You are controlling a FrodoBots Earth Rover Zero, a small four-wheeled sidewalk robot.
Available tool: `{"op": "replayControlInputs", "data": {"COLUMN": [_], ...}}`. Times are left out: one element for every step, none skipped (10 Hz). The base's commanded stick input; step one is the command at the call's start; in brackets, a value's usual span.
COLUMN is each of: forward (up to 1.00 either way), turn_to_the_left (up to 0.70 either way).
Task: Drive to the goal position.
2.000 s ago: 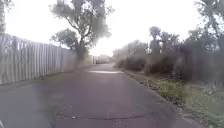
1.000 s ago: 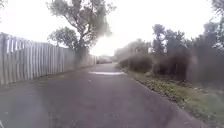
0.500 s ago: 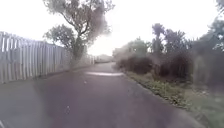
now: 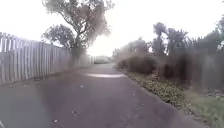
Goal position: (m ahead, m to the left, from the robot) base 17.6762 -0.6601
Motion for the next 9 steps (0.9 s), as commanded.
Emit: {"op": "replayControlInputs", "data": {"forward": [0.70, 0.70, 0.70, 0.70, 0.70, 0.60, 0.50, 0.45, 0.45], "turn_to_the_left": [0.00, 0.00, 0.00, 0.00, 0.00, 0.00, 0.00, 0.00, 0.00]}}
